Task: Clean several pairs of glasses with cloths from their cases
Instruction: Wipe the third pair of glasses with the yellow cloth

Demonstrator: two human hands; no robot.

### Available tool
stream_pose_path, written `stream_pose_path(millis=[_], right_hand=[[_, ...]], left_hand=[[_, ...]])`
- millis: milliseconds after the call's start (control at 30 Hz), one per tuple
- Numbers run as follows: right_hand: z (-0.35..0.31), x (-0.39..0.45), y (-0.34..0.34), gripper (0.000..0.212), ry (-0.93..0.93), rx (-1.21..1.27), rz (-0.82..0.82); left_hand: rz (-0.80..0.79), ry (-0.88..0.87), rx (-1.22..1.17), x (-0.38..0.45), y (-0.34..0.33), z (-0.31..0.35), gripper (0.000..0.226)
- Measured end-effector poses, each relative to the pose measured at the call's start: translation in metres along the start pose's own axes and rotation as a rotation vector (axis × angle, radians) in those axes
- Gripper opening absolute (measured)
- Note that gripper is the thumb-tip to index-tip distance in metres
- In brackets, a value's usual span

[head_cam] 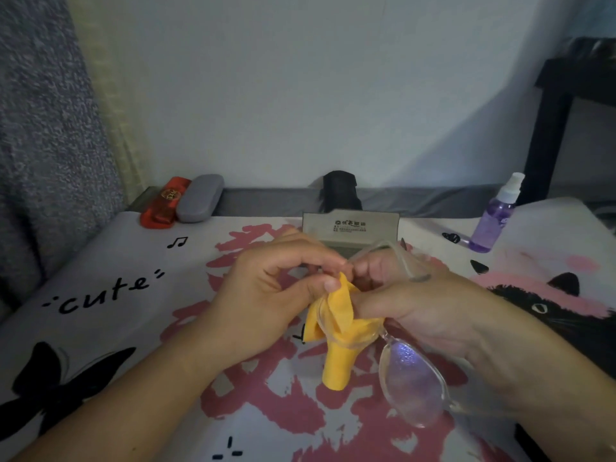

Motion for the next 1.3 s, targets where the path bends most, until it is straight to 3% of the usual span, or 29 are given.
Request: stream_pose_path(millis=[200,367,500,633,733,833,1000,1200,1300], right_hand=[[0.005,0.001,-0.004,0.022,-0.01,0.094,-0.039],[0.009,0.003,-0.003,0.027,-0.041,0.132,0.046],[0.008,0.004,-0.002,0.016,-0.034,0.138,0.095],[0.008,0.002,0.0,0.032,-0.04,0.157,0.098],[0.008,0.0,-0.001,0.014,-0.036,0.22,0.086],[0.011,-0.001,0.002,0.018,-0.066,0.26,0.073],[0.009,-0.002,0.004,0.027,-0.079,0.159,0.002],[0.0,-0.009,0.011,0.019,-0.093,-0.071,-0.046],[0.002,-0.008,0.009,0.017,-0.136,-0.133,-0.064]], left_hand=[[0.005,-0.014,0.054,0.0,-0.001,-0.001,0.017],[0.045,-0.005,0.016,0.001,-0.002,0.001,0.016],[0.085,0.066,-0.073,0.001,-0.002,-0.003,0.021],[0.073,0.047,-0.039,0.0,0.0,-0.001,0.019],[0.058,0.021,0.034,0.0,0.001,0.002,0.025],[0.061,0.014,0.05,0.0,0.001,0.002,0.022],[0.049,0.012,0.072,-0.001,0.001,0.002,0.014],[0.121,0.018,0.078,0.001,0.009,0.008,0.038],[0.106,0.031,0.136,0.0,0.011,0.007,0.023]])
Point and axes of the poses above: each hand's wrist, its own x-axis towards the middle knuckle, its own y-axis out of the back of the hand, z = x × y, the point moved 4 cm from there along x, towards the middle knuckle, and after that the axes turned 14 degrees about -z, right-handed, at the moved point
